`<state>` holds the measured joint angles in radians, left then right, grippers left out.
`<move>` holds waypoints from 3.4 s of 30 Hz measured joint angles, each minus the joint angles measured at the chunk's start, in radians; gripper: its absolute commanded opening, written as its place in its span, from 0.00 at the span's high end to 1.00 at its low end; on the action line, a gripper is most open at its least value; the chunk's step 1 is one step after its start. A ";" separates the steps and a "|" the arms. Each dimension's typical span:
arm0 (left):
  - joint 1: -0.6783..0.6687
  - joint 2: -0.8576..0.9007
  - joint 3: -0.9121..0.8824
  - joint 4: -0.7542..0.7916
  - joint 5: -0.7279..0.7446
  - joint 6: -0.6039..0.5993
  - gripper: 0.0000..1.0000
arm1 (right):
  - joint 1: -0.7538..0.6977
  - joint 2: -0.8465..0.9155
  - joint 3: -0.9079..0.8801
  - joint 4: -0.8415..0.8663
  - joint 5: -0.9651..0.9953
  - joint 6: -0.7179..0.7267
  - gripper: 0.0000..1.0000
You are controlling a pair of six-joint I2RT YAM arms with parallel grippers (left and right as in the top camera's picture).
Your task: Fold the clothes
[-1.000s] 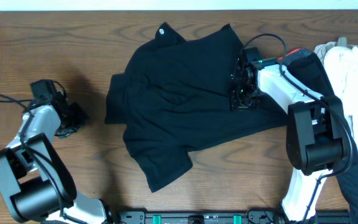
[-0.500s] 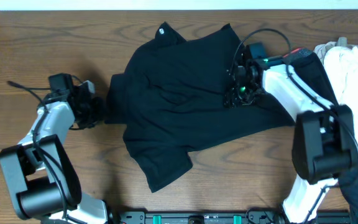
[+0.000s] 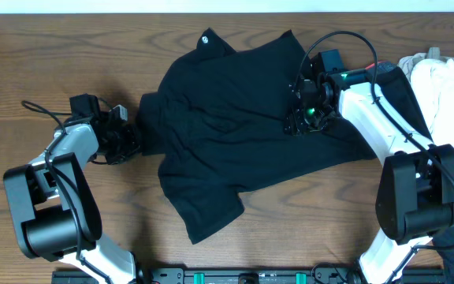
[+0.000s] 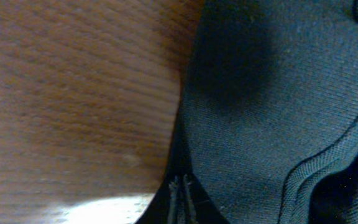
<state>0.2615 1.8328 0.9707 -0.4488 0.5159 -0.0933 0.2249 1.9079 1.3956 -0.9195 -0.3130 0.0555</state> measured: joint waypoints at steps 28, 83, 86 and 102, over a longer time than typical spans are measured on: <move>0.087 -0.005 0.014 -0.295 0.134 -0.047 0.51 | -0.047 0.000 0.000 -0.024 0.199 0.098 0.54; 0.228 -0.021 0.006 -0.153 -0.097 -0.137 0.94 | -0.195 0.430 0.208 0.765 -0.001 0.351 0.98; 0.229 -0.021 0.006 -0.149 -0.095 -0.119 0.92 | -0.234 0.461 0.260 0.748 -0.053 0.343 0.82; 0.232 0.000 0.123 -0.267 -0.015 0.015 0.69 | -0.307 0.250 0.375 0.130 -0.284 0.135 0.57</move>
<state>0.4938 1.8332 1.0939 -0.7158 0.5007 -0.0784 -0.0818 2.1582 1.7702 -0.7895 -0.5972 0.1905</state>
